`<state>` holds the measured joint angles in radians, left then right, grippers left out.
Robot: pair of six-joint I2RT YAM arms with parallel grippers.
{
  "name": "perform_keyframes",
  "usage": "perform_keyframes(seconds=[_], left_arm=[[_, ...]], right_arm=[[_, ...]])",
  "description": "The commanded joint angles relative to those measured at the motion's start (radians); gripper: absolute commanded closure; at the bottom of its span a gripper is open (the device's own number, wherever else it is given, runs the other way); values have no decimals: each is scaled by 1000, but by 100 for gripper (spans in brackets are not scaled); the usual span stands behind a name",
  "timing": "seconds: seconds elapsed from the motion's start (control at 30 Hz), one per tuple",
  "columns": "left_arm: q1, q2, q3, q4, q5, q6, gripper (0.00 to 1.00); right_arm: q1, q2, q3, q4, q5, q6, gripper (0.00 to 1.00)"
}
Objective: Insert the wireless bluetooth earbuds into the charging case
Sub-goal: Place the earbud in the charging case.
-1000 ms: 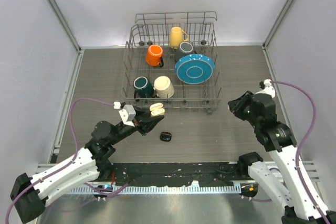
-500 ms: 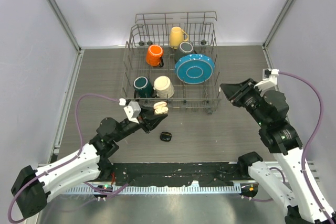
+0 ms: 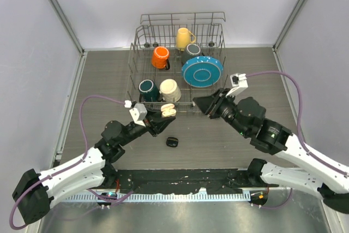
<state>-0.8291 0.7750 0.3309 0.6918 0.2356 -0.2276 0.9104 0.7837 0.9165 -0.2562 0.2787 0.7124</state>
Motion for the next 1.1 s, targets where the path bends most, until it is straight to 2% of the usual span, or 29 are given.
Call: perform_keyframes(seconds=[0.0, 0.1, 0.23, 0.73, 1.07], left_arm=[[1, -5, 37, 75, -9, 14, 100], [2, -8, 36, 75, -10, 17, 100], [1, -16, 28, 75, -13, 25, 100], [1, -29, 16, 83, -35, 42, 100], [2, -26, 22, 89, -39, 37, 100]], right_arm=[[169, 64, 48, 181, 232, -59, 99], [238, 103, 58, 248, 309, -94, 99], [326, 202, 104, 326, 330, -143, 99], [346, 298, 134, 344, 260, -114, 99], [370, 330, 128, 333, 323, -143, 99]])
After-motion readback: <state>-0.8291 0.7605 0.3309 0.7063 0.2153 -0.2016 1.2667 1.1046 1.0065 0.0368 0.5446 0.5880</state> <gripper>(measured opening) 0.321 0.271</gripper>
